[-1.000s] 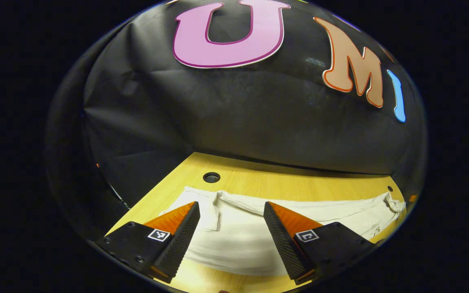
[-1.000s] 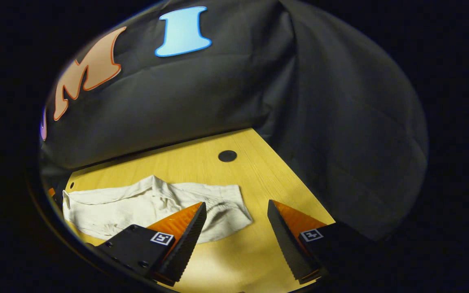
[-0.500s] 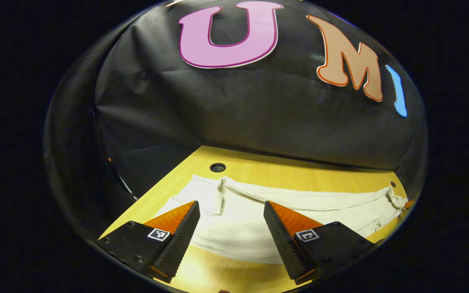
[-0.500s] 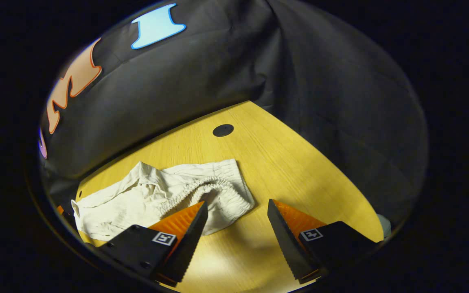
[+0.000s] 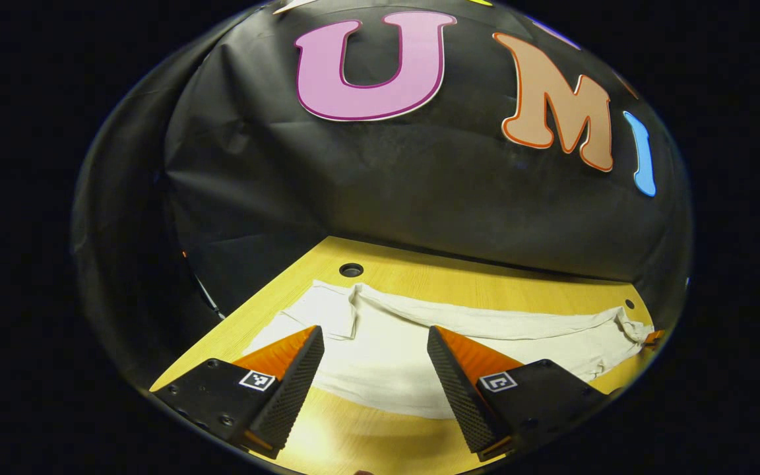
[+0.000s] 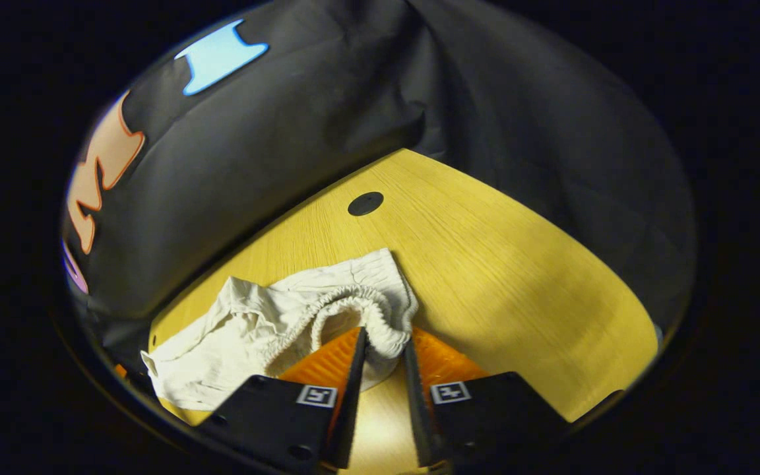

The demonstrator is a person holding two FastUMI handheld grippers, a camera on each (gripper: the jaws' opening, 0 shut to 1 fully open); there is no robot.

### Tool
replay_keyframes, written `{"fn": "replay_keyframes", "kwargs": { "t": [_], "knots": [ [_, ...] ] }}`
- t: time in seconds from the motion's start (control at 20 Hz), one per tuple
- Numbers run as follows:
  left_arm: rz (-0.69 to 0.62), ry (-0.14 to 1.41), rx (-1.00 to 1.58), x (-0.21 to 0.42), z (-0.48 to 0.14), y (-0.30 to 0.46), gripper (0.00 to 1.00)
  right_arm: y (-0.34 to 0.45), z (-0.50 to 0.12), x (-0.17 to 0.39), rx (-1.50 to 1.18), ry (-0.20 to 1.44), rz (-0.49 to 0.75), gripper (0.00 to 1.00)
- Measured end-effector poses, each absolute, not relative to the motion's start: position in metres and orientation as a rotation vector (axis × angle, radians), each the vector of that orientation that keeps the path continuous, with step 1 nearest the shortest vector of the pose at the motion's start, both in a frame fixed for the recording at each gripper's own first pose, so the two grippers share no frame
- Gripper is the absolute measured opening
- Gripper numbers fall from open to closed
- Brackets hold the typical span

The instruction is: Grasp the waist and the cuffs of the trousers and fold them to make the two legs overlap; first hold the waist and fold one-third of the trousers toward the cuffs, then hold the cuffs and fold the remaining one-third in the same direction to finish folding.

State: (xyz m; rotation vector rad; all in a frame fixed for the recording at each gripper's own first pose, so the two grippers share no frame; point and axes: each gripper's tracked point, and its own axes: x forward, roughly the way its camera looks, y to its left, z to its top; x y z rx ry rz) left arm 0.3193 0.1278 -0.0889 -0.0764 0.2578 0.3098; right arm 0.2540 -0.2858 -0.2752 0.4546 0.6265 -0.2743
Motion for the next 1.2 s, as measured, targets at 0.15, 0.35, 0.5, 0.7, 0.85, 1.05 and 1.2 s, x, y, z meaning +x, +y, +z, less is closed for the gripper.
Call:
{"fn": "replay_keyframes", "kwargs": {
  "t": [0.15, 0.35, 0.5, 0.7, 0.85, 1.05, 1.2],
  "knots": [
    [0.302, 0.249, -0.09, 0.319, -0.087, 0.125, 0.95, -0.284, -0.258, 0.257, 0.441, 0.572, -0.256, 0.21],
    [0.294, 0.25, -0.1, 0.318, -0.088, 0.127, 0.96, -0.266, -0.222, 0.258, 0.403, 0.49, -0.242, 0.17],
    [0.271, 0.267, -0.088, 0.318, -0.091, 0.132, 0.96, -0.237, -0.186, 0.255, 0.378, 0.425, -0.214, 0.17],
    [0.214, 0.288, -0.091, 0.319, -0.097, 0.136, 0.96, -0.162, -0.13, 0.241, 0.326, 0.344, -0.15, 0.17],
    [0.191, 0.302, -0.094, 0.316, -0.099, 0.142, 0.96, -0.099, -0.102, 0.24, 0.287, 0.288, -0.08, 0.17],
    [0.167, 0.323, -0.065, 0.312, -0.105, 0.16, 0.95, 0.034, -0.092, 0.234, 0.236, 0.275, 0.06, 0.16],
    [0.176, 0.326, -0.083, 0.312, -0.109, 0.169, 0.95, 0.103, -0.114, 0.232, 0.219, 0.309, 0.154, 0.17]
  ]
}}
